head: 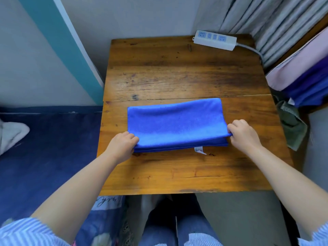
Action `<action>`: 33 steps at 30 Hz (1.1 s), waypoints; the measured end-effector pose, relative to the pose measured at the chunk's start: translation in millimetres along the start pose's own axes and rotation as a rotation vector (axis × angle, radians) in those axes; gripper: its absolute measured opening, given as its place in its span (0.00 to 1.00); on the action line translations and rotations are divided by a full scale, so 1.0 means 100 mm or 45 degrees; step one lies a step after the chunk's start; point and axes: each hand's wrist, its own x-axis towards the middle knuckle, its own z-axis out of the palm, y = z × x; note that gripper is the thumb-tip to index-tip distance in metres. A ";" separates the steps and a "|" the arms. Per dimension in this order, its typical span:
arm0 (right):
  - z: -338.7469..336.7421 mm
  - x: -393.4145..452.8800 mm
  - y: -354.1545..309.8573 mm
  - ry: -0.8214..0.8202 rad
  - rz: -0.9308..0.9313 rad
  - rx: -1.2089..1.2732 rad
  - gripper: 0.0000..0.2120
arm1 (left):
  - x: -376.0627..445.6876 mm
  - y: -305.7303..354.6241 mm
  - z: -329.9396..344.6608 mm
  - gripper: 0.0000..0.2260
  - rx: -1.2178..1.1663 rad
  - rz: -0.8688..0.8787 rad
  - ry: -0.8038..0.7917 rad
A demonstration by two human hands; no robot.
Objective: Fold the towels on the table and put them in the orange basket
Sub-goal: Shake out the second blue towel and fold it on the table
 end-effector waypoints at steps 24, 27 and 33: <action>0.28 0.15 -0.20 0.256 -0.274 0.075 0.02 | 0.23 0.17 0.03 0.11 -0.154 -0.001 0.310; 0.27 0.43 -0.50 0.258 -0.346 0.172 0.13 | 0.52 0.32 -0.05 0.12 -0.479 -0.169 0.345; 0.33 0.87 -1.00 0.252 -0.428 0.257 0.18 | 1.00 0.49 -0.01 0.21 -0.658 -0.227 0.383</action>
